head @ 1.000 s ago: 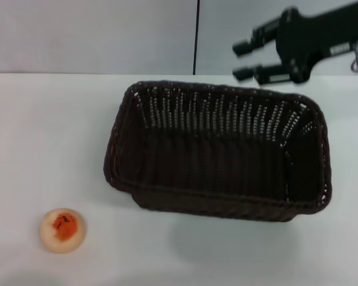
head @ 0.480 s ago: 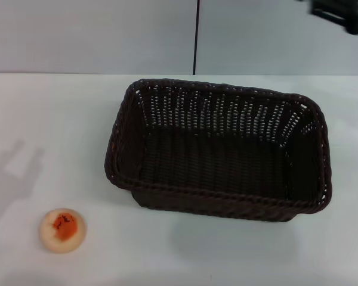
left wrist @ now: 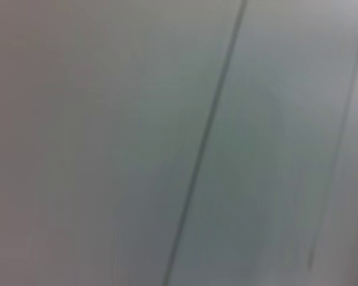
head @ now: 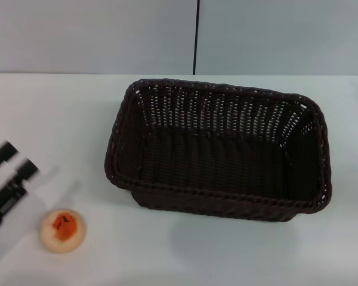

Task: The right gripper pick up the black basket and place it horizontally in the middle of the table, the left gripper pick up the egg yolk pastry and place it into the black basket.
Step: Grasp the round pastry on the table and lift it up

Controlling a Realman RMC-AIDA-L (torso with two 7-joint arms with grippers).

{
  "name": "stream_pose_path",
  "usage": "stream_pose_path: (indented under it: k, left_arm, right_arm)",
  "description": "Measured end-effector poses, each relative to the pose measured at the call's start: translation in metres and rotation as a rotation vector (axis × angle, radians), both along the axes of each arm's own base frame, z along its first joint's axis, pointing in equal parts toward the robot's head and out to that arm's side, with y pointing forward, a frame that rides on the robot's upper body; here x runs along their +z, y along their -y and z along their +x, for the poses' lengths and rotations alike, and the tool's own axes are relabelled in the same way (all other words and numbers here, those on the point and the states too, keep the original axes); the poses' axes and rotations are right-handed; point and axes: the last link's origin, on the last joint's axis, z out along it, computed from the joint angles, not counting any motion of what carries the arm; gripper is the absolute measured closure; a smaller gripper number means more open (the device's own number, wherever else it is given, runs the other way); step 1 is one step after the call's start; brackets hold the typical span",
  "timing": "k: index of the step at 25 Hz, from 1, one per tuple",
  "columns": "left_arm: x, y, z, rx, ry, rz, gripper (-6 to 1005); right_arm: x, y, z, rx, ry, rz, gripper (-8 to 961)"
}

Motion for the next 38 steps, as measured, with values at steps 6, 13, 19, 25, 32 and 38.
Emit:
stream_pose_path:
  k: [6, 13, 19, 25, 32, 38]
  left_arm:
    - [-0.016, -0.001, -0.005, 0.002, -0.095, -0.098, 409]
    - [-0.032, 0.004, -0.011, -0.010, -0.189, -0.185, 196]
    - [-0.039, 0.007, -0.016, 0.008, -0.230, -0.231, 154]
    - [-0.042, 0.010, -0.021, 0.032, -0.255, -0.248, 156]
    - [-0.046, 0.010, -0.027, 0.064, -0.283, -0.260, 157]
    - [-0.047, 0.009, -0.028, 0.066, -0.292, -0.264, 159]
  right_arm:
    - [0.007, 0.026, 0.029, -0.130, -0.109, 0.117, 541]
    - [0.000, 0.032, 0.037, -0.170, -0.146, 0.113, 541]
    - [-0.002, 0.029, 0.034, -0.156, -0.156, 0.106, 541]
    - [-0.003, 0.027, 0.032, -0.148, -0.162, 0.102, 541]
    - [-0.005, 0.024, 0.029, -0.143, -0.165, 0.094, 541]
    - [-0.007, 0.023, 0.030, -0.146, -0.174, 0.086, 541]
